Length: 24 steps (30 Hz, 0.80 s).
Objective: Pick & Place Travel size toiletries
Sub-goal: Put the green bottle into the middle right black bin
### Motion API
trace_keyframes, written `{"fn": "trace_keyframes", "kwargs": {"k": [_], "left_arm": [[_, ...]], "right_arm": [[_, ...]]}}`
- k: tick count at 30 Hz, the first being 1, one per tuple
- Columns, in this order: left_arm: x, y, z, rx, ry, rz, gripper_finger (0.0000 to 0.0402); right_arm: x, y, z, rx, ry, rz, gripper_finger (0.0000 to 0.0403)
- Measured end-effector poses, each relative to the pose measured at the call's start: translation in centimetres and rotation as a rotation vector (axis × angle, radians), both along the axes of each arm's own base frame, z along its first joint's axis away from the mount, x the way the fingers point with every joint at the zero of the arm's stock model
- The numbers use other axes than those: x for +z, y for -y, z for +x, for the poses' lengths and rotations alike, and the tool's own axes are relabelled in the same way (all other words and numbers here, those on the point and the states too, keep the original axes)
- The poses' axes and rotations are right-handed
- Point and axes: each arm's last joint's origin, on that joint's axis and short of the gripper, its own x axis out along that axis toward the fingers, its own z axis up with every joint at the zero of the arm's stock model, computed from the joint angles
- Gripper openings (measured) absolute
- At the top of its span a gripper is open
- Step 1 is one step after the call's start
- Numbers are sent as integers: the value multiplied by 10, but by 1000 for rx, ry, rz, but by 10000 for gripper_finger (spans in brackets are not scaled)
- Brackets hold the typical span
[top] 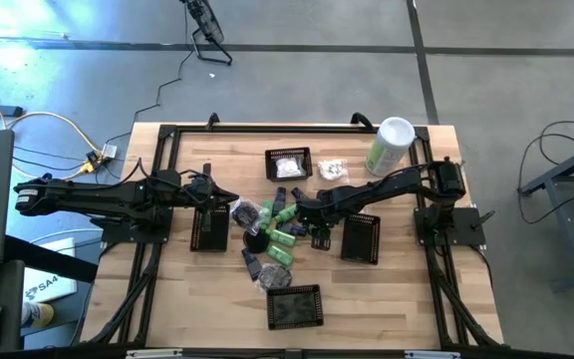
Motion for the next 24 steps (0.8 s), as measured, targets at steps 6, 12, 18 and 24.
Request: {"fn": "trace_keyframes", "kwargs": {"k": [6, 12, 18, 24], "left_arm": [[0, 0, 0, 0, 0, 0, 0], [0, 0, 0, 0, 0, 0, 0], [0, 0, 0, 0, 0, 0, 0], [0, 0, 0, 0, 0, 0, 0]], "right_arm": [[1, 0, 3, 0, 35, -1, 186], [1, 0, 3, -1, 37, -3, 187], [1, 0, 3, -1, 37, -4, 187], [1, 0, 3, -1, 37, -4, 187]]}}
